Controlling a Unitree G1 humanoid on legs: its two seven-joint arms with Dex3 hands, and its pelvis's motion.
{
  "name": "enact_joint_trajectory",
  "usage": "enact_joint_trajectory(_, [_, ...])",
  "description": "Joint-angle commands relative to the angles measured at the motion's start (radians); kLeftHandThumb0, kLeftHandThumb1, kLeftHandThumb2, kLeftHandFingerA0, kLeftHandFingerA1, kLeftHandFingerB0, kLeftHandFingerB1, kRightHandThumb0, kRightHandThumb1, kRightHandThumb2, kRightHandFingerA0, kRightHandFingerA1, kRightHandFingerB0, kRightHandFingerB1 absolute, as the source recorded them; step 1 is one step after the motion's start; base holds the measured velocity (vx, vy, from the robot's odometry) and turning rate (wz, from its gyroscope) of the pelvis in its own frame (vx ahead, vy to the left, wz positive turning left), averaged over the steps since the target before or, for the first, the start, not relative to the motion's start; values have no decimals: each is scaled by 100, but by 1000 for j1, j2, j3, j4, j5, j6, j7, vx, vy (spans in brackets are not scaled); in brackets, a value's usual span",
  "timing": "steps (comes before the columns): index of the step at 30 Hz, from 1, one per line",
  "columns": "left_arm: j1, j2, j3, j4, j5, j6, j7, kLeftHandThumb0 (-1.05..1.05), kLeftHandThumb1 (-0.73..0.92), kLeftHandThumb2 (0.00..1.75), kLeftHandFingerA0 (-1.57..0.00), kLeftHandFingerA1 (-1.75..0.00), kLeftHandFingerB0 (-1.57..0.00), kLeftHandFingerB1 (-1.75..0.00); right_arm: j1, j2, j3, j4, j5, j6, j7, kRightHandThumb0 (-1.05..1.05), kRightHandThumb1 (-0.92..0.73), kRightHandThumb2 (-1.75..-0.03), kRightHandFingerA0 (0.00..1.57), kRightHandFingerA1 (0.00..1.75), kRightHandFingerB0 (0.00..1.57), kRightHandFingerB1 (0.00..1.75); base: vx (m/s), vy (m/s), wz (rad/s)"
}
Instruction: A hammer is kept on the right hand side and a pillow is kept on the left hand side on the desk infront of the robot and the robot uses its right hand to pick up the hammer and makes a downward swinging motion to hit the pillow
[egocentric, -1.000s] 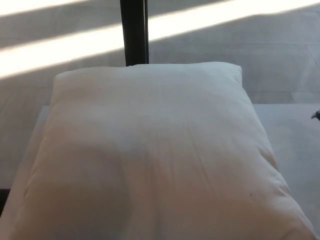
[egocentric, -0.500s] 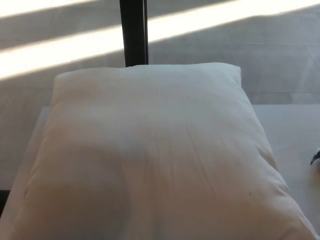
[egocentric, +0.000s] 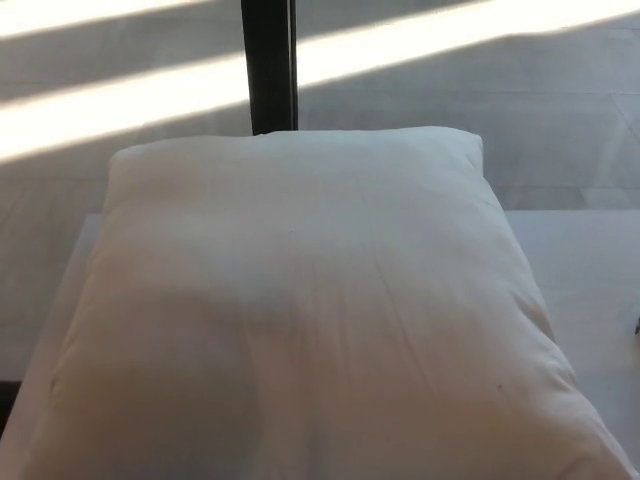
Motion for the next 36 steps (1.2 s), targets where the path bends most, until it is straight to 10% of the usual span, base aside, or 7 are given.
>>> enact_joint_trajectory(1, [27,12,16,-7,-19,-44,7,-58,71,62,-70,-51,-52,-46,163,-274,194,-112,-143,-585,308,-95,-68,-97,0,7,0,0,0,0,0])
enact_joint_trajectory(16, [17,16,25,5,-26,-40,9,-57,70,61,-72,-51,-55,-47,374,-278,-278,-330,198,-556,478,-100,-72,-109,0,15,0,6,0,0,0])
enact_joint_trajectory(20, [11,19,24,-2,-22,-31,26,-56,71,61,-71,-50,-56,-46,440,-245,-454,-327,265,-567,500,-92,-92,-69,0,0,0,6,0,0,0])
enact_joint_trajectory(22, [9,21,26,-7,-25,-21,22,-56,70,61,-70,-50,-55,-46,444,-214,-600,-244,339,-543,513,-105,-77,-115,0,17,0,0,0,0,0])
enact_joint_trajectory(23, [9,24,27,-3,-27,-22,9,-56,70,61,-66,-50,-51,-45,443,-204,-687,-204,371,-497,495,-100,-92,-68,0,0,0,0,0,0,0])
enact_joint_trajectory(32, [-1,31,24,5,-21,-24,9,-57,70,61,-68,-50,-51,-45,448,-168,-955,18,357,-538,276,-102,-91,-119,0,11,0,0,0,0,0])
enact_joint_trajectory(36, [0,32,31,4,-28,-25,0,-57,69,61,-68,-51,-52,-46,401,-88,-1099,196,430,-708,151,-66,-92,-72,1,30,9,28,0,0,0])
